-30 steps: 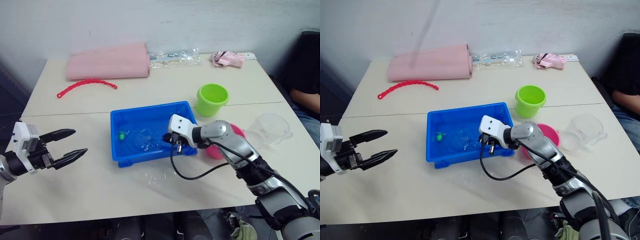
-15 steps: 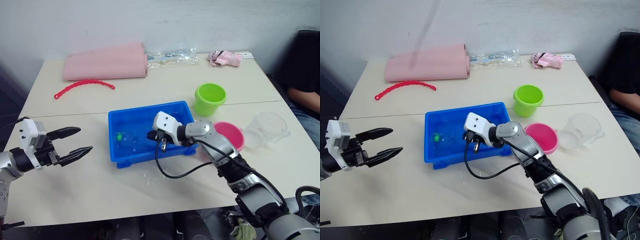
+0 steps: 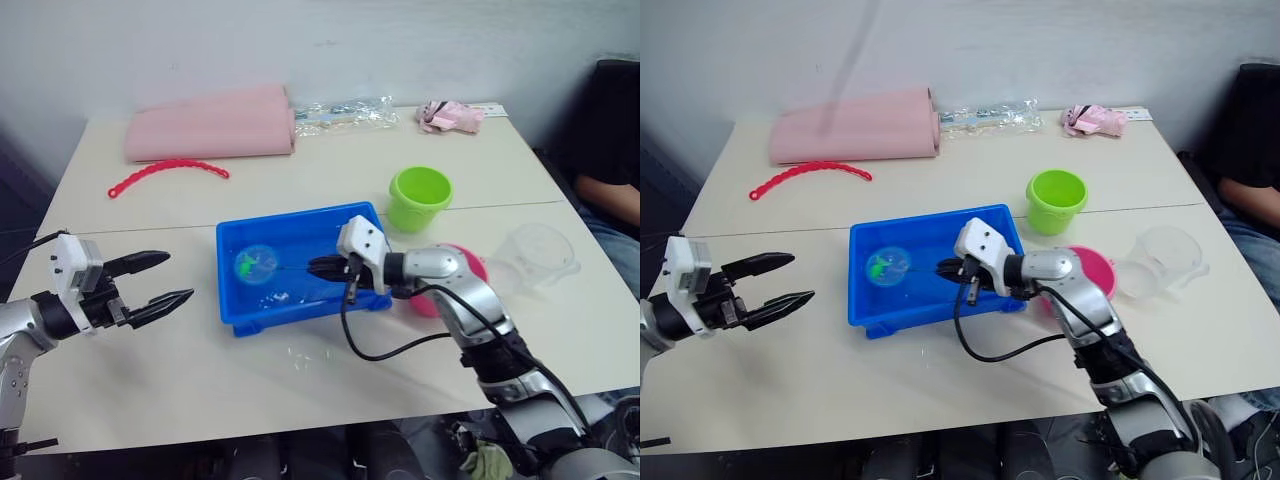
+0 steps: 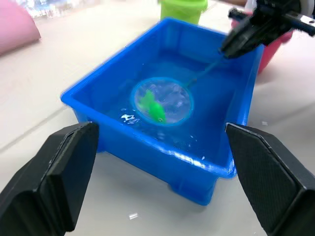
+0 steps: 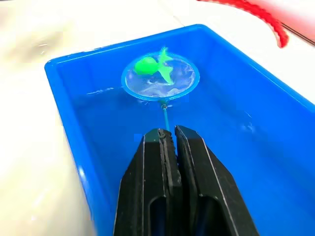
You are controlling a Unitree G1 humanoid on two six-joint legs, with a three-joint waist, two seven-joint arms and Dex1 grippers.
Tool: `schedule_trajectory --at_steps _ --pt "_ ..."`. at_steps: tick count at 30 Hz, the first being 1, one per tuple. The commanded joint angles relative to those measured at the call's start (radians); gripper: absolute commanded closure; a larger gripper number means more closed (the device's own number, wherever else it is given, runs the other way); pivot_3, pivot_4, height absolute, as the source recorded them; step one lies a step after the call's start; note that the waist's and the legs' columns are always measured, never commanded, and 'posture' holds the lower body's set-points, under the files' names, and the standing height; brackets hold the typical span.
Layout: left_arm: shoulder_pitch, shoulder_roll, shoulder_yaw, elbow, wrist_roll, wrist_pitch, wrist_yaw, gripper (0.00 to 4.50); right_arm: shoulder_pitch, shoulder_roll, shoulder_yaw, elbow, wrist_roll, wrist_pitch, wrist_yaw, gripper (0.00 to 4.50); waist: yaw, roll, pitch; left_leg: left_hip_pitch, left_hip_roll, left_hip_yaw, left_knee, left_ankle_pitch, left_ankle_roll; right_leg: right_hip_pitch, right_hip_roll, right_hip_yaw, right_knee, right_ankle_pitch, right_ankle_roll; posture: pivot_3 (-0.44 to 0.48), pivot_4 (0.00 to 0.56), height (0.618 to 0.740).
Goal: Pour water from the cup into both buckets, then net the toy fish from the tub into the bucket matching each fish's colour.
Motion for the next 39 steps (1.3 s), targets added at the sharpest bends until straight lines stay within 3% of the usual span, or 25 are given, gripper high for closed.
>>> schedule_trajectory --at_steps 1,13,19,33,39 --pt "-0.044 -0.015 0.004 -0.023 -0.032 0.006 0.014 0.05 0.033 -0.065 -0.079 -0.102 0.061 0.014 0.032 4.50 0.003 0.000 0.000 0.000 0.000 0.000 0.000 0.000 0.000 0.000 0.000 0.000 -0.001 0.000 0.000 0.000 0.150 0.740" --pt "-0.280 -0.139 -0.151 -0.036 -0.046 0.055 0.066 0.05 0.152 -0.256 -0.343 -0.251 0.228 0.128 0.017 4.50 0.008 0.000 0.000 0.000 -0.002 0.000 0.000 0.000 0.001 0.001 0.002 0.000 -0.002 0.000 0.000 0.000 0.150 0.740" --pt "-0.383 -0.208 -0.211 0.018 -0.024 0.065 0.109 0.05 0.142 -0.329 -0.463 -0.212 0.268 0.131 -0.007 4.50 0.008 0.000 0.000 0.000 -0.002 0.000 0.001 0.001 0.002 0.001 0.002 0.000 -0.002 0.000 0.000 0.000 0.150 0.740" --pt "-0.423 -0.271 -0.275 0.022 -0.004 0.071 0.133 0.05 -0.020 -0.367 -0.468 0.150 0.099 -0.019 -0.172 4.50 0.009 0.000 0.000 0.000 -0.004 0.001 0.001 0.003 0.002 0.001 0.002 0.000 -0.002 0.000 0.001 0.000 0.150 0.740" --pt "-0.415 -0.271 -0.273 0.023 0.001 0.068 0.135 0.05 -0.050 -0.410 -0.365 0.300 -0.070 -0.227 -0.181 4.50 0.008 0.000 0.000 0.000 -0.004 0.001 0.001 0.003 0.002 0.001 0.002 0.000 -0.002 0.000 0.001 0.000 0.150 0.740"
